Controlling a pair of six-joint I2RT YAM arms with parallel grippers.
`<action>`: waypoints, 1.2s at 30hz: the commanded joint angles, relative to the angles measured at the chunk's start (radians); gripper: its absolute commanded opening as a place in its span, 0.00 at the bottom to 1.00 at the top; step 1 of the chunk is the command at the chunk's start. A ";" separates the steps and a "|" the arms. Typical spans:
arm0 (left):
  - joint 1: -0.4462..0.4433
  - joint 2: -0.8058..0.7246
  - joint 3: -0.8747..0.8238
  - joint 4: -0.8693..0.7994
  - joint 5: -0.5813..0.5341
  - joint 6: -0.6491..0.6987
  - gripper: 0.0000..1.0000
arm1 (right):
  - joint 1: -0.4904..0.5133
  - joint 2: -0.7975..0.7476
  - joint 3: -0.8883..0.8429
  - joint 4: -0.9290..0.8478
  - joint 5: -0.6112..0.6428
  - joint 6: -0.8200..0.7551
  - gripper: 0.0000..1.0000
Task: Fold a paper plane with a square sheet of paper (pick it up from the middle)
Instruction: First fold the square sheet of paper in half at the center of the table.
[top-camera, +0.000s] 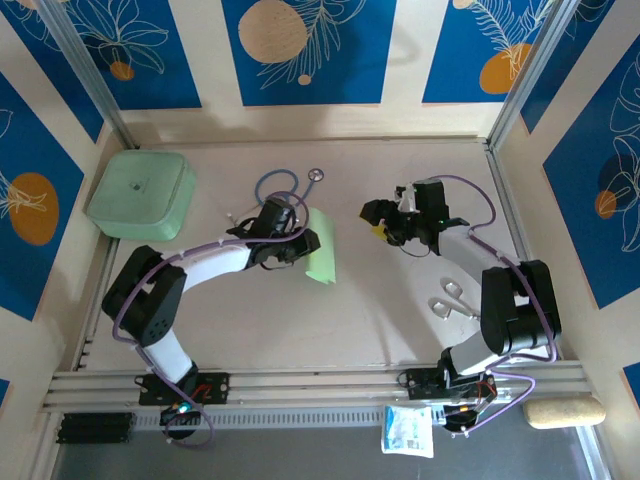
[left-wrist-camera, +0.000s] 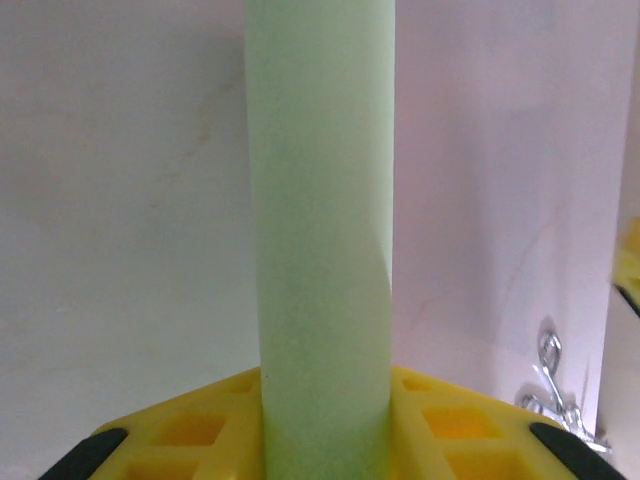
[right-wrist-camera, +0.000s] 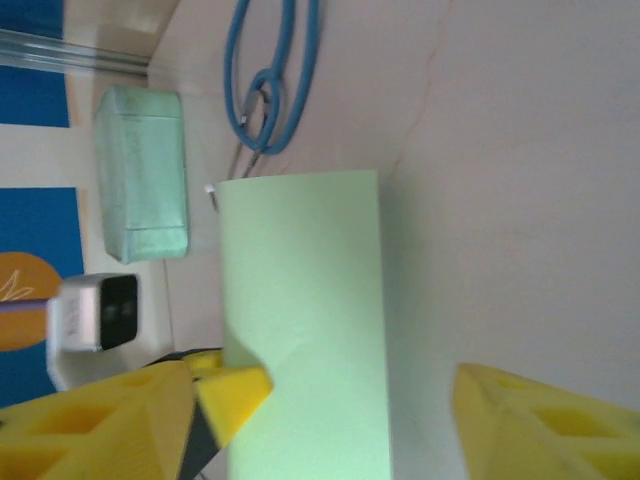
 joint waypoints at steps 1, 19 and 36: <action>0.011 0.037 -0.031 0.053 -0.025 -0.050 0.31 | 0.033 0.046 -0.002 0.021 -0.072 -0.003 0.62; 0.012 0.084 -0.092 -0.007 -0.076 -0.023 0.26 | 0.243 0.356 0.177 -0.109 -0.021 -0.022 0.15; 0.012 0.065 0.006 -0.238 -0.143 0.080 0.39 | 0.295 0.503 0.250 -0.262 0.082 -0.010 0.10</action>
